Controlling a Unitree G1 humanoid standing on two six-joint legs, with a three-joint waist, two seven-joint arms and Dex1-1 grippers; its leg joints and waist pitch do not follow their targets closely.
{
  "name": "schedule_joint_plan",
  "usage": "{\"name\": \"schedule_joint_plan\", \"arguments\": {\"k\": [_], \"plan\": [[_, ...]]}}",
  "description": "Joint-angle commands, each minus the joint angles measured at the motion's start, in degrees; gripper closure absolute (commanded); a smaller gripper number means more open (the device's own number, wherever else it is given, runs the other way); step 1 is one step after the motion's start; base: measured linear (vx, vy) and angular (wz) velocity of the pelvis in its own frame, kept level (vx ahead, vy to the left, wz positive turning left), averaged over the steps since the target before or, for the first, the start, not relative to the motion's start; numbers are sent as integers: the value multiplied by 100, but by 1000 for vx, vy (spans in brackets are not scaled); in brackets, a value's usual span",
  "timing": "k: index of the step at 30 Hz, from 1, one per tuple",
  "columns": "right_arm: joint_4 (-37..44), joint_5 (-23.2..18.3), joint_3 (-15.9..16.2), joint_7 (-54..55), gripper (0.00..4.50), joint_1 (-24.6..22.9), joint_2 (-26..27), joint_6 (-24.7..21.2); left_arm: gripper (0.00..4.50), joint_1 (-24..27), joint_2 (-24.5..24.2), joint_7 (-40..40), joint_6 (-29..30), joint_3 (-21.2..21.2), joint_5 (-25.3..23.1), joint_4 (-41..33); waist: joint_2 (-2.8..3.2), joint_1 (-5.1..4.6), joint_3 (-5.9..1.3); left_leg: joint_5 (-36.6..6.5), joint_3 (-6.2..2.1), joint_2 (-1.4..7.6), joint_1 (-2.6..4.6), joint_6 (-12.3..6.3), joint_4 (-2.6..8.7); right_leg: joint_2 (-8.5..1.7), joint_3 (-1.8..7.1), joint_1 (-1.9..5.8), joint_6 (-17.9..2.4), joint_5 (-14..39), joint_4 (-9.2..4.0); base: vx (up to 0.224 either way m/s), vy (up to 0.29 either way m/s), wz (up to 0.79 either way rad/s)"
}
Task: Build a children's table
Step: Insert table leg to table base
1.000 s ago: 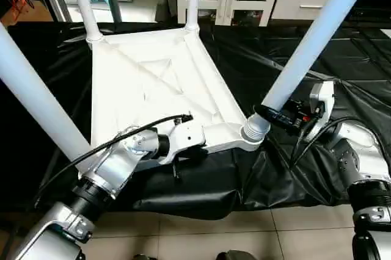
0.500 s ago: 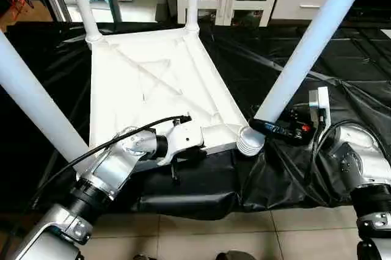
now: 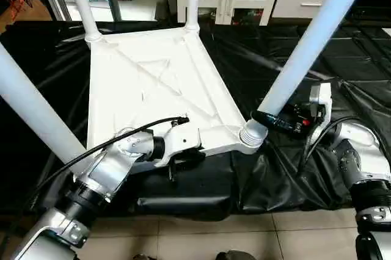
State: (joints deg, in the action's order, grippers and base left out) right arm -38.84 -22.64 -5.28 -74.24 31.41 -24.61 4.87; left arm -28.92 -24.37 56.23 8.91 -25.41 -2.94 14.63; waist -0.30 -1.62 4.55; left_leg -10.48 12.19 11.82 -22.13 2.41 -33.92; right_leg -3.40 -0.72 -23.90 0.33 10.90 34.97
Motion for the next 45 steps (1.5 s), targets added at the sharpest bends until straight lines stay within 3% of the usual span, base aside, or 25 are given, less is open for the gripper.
{"name": "schedule_joint_plan", "arguments": {"k": [1, 8, 10, 13, 22, 27, 28, 34, 38, 45], "plan": [[-285, 244, 91, 8, 267, -101, -7, 33, 450, 300, -30, 377, -40, -189, 135, -30, -115, -29, -244, -1672, -107, 178, 115, -272, 422, -330, 171, 115, -1238, 2080, -568, 0, 0, 0], [-330, 298, 247, -273, 267, -184, -50, 51, 450, 350, -63, 398, 5, -151, 141, -131, -112, -50, -242, -1679, -102, 181, 121, -286, 423, -327, 176, 116, -1262, 2028, -562, 0, 0, 0], [-256, 396, 406, -462, 267, -299, -128, 63, 450, 360, -71, 409, 3, -132, 132, -139, -132, -49, -243, -1683, -101, 182, 113, -300, 421, -331, 177, 128, -1263, 2034, -565, 0, 0, 0], [-269, 592, 626, -652, 267, -402, -242, 120, 450, 382, -81, 441, 13, -108, 119, -166, -108, -33, -246, -1675, -99, 188, 128, -301, 423, -330, 180, 122, -1267, 2008, -563, 0, 0, 0], [-673, 844, 954, -1002, 267, -246, -442, -144, 450, 425, -87, 638, 66, -94, 235, -314, -102, -22, -279, -1741, -102, 200, 153, -226, 444, -307, 167, 141, -1385, 1677, -544, 0, 0, 0], [-625, 642, 960, -1429, 267, -189, -481, -295, 450, 445, -92, 712, 85, -55, 302, -396, -108, 2, -281, -1779, -100, 210, 165, -236, 447, -316, 173, 142, -1422, 1657, -546, 0, 0, 0], [-641, 578, 933, -1562, 267, -191, -484, -257, 450, 457, -96, 730, 86, -43, 325, -417, -132, 6, -286, -1759, -98, 210, 160, -243, 442, -321, 176, 152, -1428, 1641, -540, 0, 0, 0], [-815, 527, 861, -1682, 267, -172, -496, -93, 450, 504, -125, 745, 112, -23, 317, -461, -142, 5, -284, -1679, -98, 210, 153, -276, 441, -327, 175, 154, -1437, 1649, -535, 0, 0, 0], [-880, 490, 698, -1507, 267, -234, -444, 70, 450, 511, -121, 733, 110, -1, 276, -451, -126, 11, -278, -1673, -100, 214, 158, -271, 445, -330, 177, 149, -1432, 1642, -539, 0, 0, 0], [-897, 568, 679, -1351, 267, -401, -408, 266, 450, 488, -103, 713, 92, 6, 231, -416, -108, 3, -268, -1839, -103, 213, 164, -222, 462, -322, 174, 139, -1410, 1764, -560, 0, 0, 0]]}}
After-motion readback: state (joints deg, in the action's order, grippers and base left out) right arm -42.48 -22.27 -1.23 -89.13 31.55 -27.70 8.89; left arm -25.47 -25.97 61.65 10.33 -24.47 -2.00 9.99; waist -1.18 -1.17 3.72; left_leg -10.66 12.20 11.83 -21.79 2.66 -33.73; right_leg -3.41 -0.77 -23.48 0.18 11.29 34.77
